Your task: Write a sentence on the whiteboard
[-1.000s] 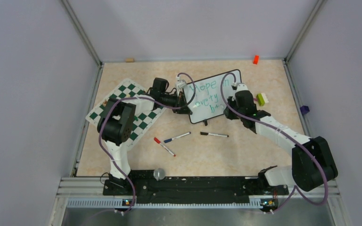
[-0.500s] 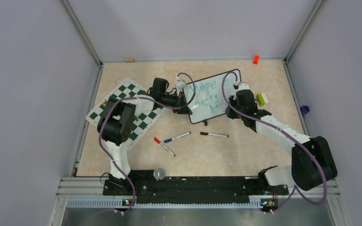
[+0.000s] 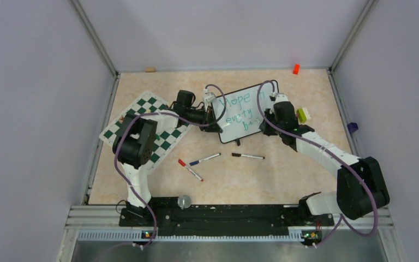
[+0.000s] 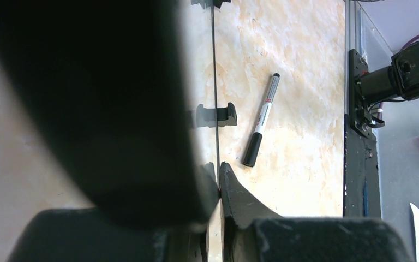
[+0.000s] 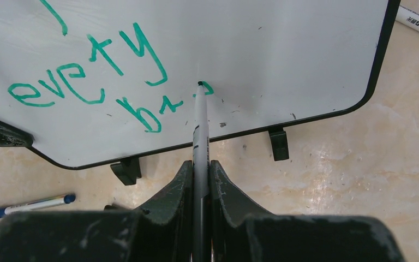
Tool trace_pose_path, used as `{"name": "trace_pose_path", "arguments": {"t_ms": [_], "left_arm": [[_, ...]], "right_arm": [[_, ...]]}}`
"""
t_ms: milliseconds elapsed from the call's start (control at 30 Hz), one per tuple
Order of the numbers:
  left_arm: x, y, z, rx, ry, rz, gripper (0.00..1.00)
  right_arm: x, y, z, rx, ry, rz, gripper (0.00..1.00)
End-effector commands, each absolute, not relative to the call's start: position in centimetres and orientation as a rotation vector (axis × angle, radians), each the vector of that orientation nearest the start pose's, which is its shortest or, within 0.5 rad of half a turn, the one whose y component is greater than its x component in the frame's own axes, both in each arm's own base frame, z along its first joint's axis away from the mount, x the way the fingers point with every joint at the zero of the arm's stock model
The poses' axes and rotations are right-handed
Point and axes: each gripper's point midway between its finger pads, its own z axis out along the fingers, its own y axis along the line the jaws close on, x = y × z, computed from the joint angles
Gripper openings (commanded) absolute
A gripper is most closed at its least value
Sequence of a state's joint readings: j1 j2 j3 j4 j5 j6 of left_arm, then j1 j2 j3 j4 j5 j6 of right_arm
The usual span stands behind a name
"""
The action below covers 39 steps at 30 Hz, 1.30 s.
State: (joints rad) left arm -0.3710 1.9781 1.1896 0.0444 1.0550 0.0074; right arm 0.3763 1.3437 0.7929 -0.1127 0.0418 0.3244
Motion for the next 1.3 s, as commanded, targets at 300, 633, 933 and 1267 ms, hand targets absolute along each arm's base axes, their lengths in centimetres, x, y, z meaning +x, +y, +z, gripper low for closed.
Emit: {"name": "trace_pose_path", "arguments": {"t_ms": [300,633,933,1267], "left_arm": [[33.7,-30.3,8.3,1.002,1.993,-1.385,0.00],[33.7,-30.3,8.3,1.001,1.994,-1.385,0.00],[33.7,-30.3,8.3,1.002,1.993,-1.384,0.00],[33.7,-30.3,8.3,0.999,1.996,-1.385,0.00]], "right_arm": [[33.6,15.0,9.9,-0.064,2.258,0.409,0.00],[33.7,13.2,9.8,-0.008,2.263,0.295,0.00],[35.0,13.2,11.9,0.010,2.219,0.277,0.00],[34.3,11.8,13.8,0.013,2.150,0.251,0.00]]}}
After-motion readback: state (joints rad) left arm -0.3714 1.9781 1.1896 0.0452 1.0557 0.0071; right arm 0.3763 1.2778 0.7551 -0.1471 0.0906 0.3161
